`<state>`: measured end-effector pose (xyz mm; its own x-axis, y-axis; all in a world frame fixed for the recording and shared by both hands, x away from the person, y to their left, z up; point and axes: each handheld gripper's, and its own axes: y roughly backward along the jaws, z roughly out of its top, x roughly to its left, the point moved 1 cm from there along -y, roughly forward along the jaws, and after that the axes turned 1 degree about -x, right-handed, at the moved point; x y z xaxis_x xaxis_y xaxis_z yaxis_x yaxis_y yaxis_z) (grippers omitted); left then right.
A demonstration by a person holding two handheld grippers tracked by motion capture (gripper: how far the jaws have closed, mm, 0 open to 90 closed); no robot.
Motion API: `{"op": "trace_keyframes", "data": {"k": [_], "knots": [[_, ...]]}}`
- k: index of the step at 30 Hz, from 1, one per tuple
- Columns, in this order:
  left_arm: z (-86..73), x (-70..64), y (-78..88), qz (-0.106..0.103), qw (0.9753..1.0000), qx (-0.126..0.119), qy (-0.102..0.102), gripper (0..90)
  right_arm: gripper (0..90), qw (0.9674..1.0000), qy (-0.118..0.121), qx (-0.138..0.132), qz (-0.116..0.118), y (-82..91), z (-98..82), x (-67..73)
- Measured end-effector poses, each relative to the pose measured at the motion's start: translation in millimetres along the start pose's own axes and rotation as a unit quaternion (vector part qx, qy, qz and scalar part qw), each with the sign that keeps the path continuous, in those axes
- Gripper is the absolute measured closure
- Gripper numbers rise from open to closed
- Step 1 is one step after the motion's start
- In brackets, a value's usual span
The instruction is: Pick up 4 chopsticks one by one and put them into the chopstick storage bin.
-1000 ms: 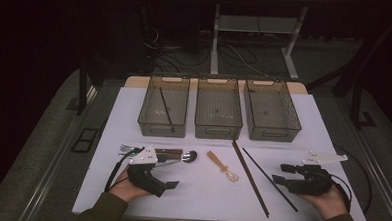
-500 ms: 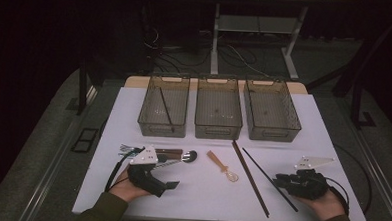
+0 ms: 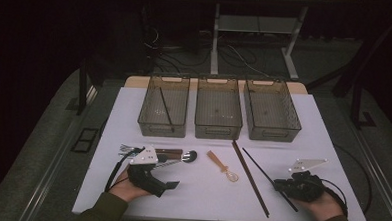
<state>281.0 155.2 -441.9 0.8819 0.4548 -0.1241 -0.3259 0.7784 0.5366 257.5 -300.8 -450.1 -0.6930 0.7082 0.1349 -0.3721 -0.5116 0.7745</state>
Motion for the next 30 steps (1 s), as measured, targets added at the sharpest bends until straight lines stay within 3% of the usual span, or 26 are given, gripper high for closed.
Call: {"op": "trace_keyframes", "data": {"k": [6,16,30], "knots": [[-0.2,-0.1,0.0,0.000,1.0000,0.002,0.000,3.1,82.5,1.0000,0.003,0.004,-0.008,-0.4,0.0,1.1],[-0.3,0.0,-0.4,0.002,1.0000,0.005,-0.002,3.1,83.3,0.9998,-0.016,0.005,-0.010,-0.5,0.6,0.9],[-0.5,-0.2,-0.9,0.001,1.0000,0.004,-0.003,3.1,84.8,0.9996,-0.016,-0.007,-0.024,2.3,-3.1,-10.3]]}}
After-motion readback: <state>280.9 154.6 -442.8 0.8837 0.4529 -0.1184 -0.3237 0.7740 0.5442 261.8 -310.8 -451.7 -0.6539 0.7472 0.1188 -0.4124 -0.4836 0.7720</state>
